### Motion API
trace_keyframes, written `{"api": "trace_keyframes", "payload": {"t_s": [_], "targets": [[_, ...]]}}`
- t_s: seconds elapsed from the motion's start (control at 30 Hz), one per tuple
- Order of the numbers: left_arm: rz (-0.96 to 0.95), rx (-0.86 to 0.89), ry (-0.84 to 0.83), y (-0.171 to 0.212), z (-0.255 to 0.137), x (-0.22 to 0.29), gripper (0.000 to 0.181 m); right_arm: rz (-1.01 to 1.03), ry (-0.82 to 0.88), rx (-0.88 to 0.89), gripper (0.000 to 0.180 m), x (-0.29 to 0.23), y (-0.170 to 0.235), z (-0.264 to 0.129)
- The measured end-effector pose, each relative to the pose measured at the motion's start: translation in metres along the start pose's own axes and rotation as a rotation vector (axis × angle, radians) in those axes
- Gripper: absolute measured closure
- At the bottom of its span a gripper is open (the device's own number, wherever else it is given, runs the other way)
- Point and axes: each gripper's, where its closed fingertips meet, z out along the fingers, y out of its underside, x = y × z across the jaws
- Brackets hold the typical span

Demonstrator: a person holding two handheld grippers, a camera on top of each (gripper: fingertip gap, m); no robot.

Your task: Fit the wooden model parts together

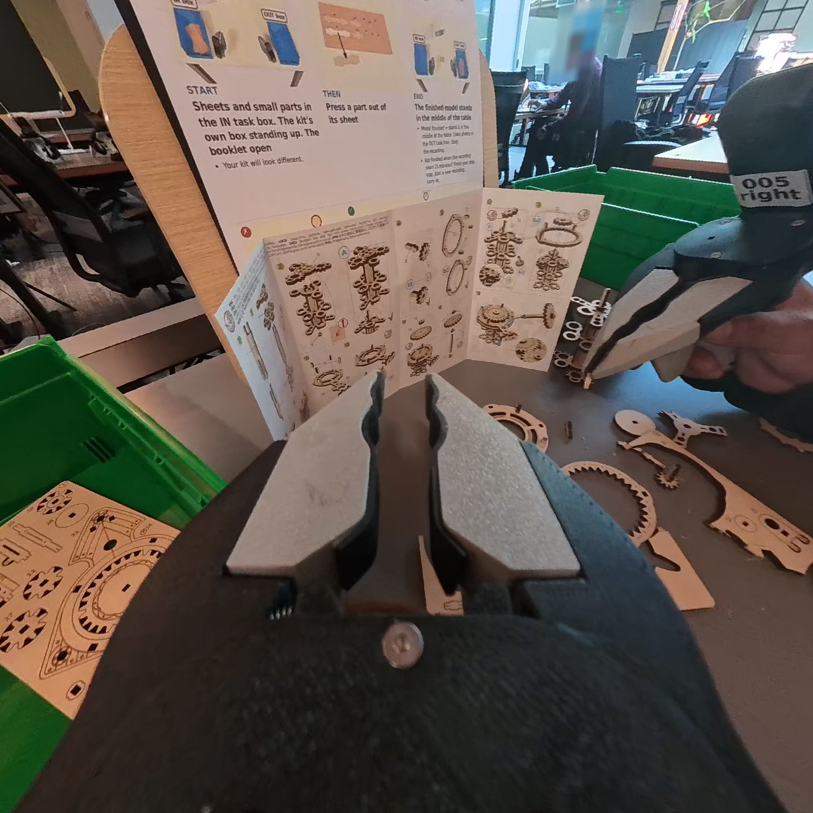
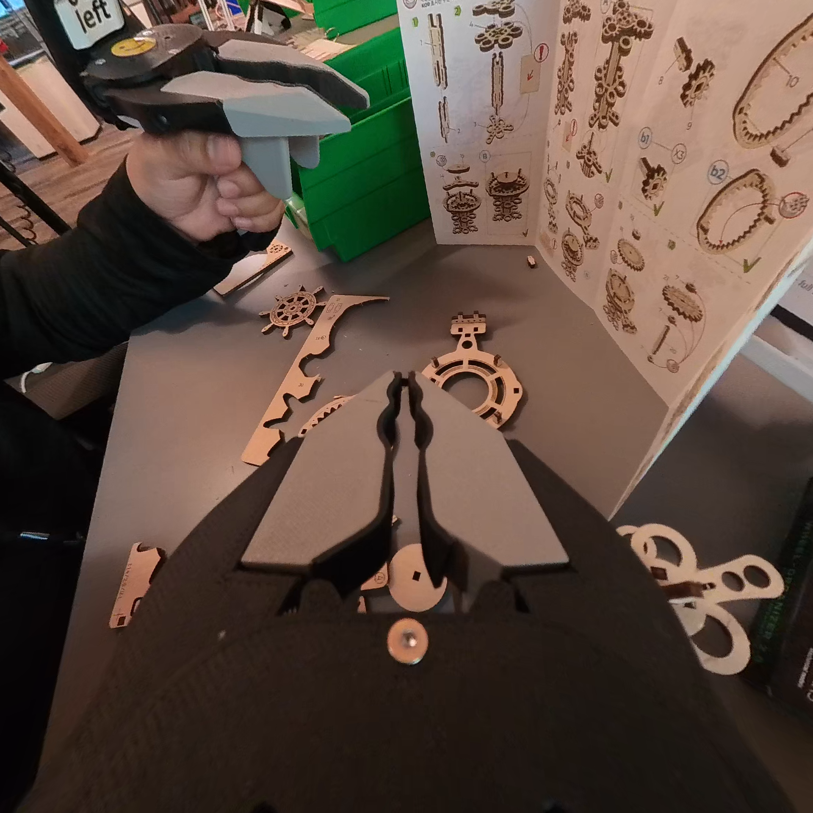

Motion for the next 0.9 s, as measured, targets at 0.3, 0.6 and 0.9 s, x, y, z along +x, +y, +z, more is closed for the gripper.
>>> {"api": "trace_keyframes", "payload": {"t_s": [0.3,0.6,0.9], "targets": [[0.007,-0.005,0.002,0.0014,0.0011,0.0007,0.166,-0.001,0.0,0.005,0.18,-0.0006,-0.0013,-0.0011],[0.019,-0.015,0.001,0.0034,0.0021,0.0014,0.166,-0.004,-0.002,0.003,0.18,-0.0017,-0.0012,-0.0009],[0.041,-0.029,0.019,0.0067,0.0041,0.0068,0.167,-0.013,-0.015,-0.001,0.18,-0.0042,-0.0021,-0.003]]}}
